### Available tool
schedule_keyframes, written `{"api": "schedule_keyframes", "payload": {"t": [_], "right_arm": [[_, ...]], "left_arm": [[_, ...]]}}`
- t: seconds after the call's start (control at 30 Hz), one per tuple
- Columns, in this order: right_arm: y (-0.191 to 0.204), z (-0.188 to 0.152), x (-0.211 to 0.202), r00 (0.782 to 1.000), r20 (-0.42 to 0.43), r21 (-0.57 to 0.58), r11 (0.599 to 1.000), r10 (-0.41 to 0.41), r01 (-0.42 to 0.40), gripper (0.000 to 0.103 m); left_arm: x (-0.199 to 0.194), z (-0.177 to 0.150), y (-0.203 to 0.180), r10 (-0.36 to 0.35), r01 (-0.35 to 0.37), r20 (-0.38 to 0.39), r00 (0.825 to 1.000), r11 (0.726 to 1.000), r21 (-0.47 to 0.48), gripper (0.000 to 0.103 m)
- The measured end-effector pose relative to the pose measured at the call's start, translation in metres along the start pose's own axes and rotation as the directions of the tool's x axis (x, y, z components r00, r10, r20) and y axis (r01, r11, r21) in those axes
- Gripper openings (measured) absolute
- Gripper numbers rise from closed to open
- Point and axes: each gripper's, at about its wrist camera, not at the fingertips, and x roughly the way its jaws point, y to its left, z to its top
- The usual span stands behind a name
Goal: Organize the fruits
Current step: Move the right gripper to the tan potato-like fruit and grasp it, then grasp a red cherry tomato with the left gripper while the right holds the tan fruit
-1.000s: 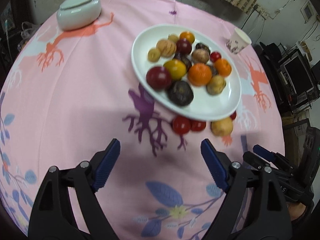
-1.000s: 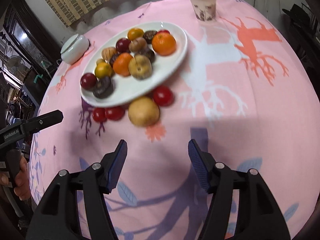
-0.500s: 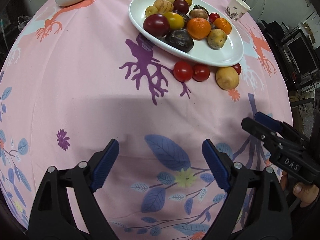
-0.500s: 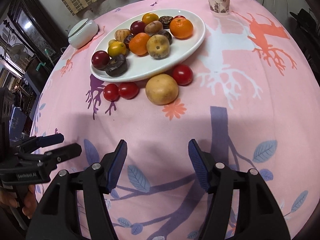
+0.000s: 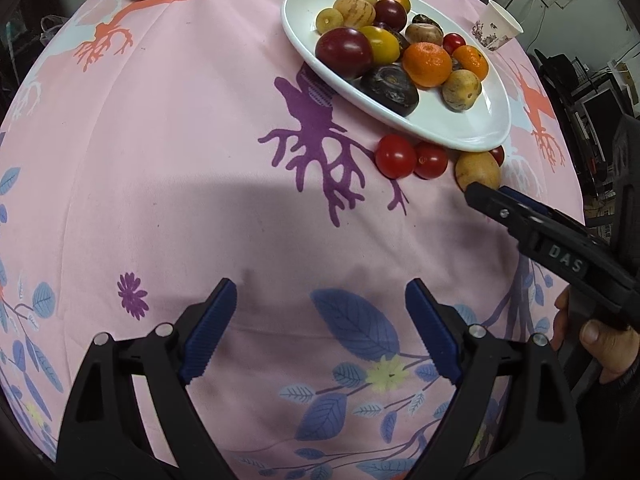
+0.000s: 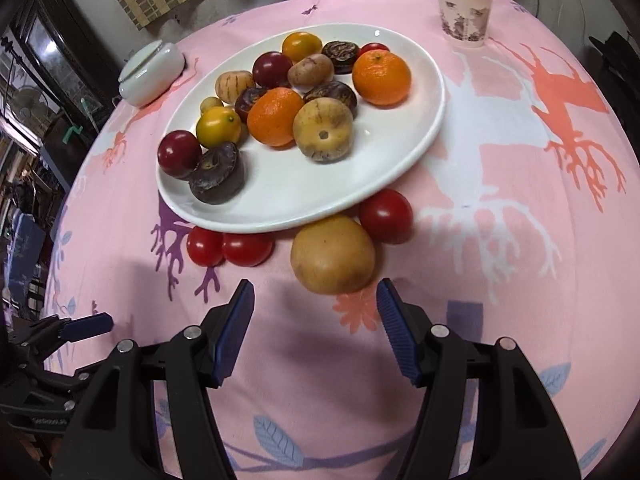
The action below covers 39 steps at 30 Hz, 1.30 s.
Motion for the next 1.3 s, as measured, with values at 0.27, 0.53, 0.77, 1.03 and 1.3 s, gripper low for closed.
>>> {"api": "schedule_keyframes", "payload": {"t": [0.27,0.53,0.77,1.03,1.3], "right_arm": [[0.003,0.010,0.017,0.999,0.004,-0.011,0.999,-0.045,0.045,0.057],[-0.018,0.000,0.001,1.000,0.012,0.041,0.999,-0.015,0.014,0.046],[-0.036,-0.034,-0.024,1.000,-0.008,0.079,0.997,0.020,-0.020,0.046],[-0.047,-0.052,-0.029,0.998,-0.022,0.120,0.991,0.053,-0.050,0.046],[-0.041,-0.047,-0.027,0.996,-0.021,0.112,0.990,0.086,-0.083,0.046]], "left_arm": [[0.007,0.003,-0.002,0.000,0.000,-0.017,1.000,1.000,0.010,0.088],[0.006,0.010,-0.008,0.019,-0.019,0.005,1.000,0.999,0.041,0.088],[0.018,0.028,-0.017,0.049,-0.052,0.038,0.998,0.995,0.087,0.088],[0.030,0.045,-0.032,0.027,-0.034,0.060,0.998,0.991,0.130,0.087],[0.042,0.061,-0.040,0.021,-0.031,0.072,0.997,0.990,0.141,0.076]]}}
